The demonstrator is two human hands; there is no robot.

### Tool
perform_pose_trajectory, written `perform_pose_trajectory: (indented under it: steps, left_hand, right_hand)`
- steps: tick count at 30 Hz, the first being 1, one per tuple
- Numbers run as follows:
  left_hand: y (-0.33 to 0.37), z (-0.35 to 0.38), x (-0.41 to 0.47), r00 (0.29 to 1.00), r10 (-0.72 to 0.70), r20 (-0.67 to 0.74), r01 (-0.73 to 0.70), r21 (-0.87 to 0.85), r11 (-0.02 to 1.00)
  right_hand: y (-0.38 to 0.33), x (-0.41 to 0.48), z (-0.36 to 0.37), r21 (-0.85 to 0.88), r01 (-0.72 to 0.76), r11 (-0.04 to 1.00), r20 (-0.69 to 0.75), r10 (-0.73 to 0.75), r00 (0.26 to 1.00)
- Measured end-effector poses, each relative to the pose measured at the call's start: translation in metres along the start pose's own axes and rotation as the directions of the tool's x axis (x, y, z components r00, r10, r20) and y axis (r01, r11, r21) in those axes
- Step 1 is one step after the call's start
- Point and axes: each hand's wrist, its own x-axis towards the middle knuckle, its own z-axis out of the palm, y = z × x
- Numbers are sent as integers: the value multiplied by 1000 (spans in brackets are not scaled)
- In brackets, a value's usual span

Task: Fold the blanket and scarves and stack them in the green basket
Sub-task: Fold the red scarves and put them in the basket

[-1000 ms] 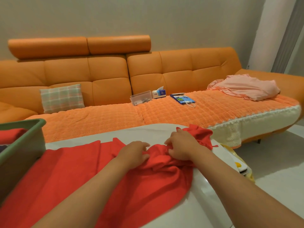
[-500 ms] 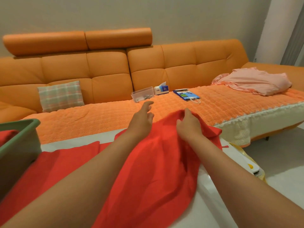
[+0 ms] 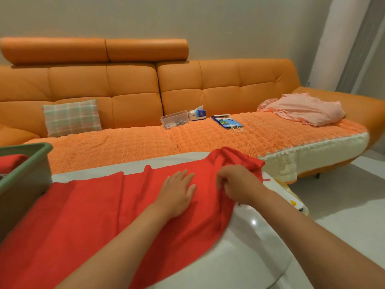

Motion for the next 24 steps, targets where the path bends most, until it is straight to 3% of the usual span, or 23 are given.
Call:
perform_pose_trajectory:
  steps: [2, 5, 9, 12, 15, 17, 20, 22, 24]
  left_hand:
    - [19, -2, -6, 994, 67, -83, -70, -34, 997]
    - [40, 2, -20, 988, 125, -90, -129, -37, 991]
    - [50, 12, -41, 995, 83, -61, -84, -6, 996]
    - [54, 12, -53, 999, 17, -46, -16, 17, 1000]
    - [66, 11, -64, 988, 34, 154, -38, 21, 999]
    - [75, 14, -70, 965, 57, 255, -72, 50, 996]
    - [79, 18, -73, 948, 105, 301, -118, 23, 993]
    - [75, 13, -75, 956, 151, 252, -144, -49, 988]
    - [60, 5, -81, 978, 186, 96, -178, -85, 980]
  right_hand:
    - [1, -21, -1, -96, 84, 992, 81, -77, 994]
    - [4, -38, 1, -253, 196, 947, 216, -142, 966]
    - [6, -47, -11, -411, 210, 887, 190, -141, 971]
    - [-6, -59, -31, -510, 110, 853, 224, 8, 975]
    - [-18, -71, -47, -630, -8, 777, 320, 268, 909]
    - [-30, -73, -51, -617, -50, 785, 341, 324, 882]
    - [-45, -65, -36, -535, -63, 842, 215, 207, 954]
    - [-53, -57, -14, -454, -12, 891, 122, 76, 990]
    - [-58, -50, 11, -313, 18, 949, 152, 32, 988]
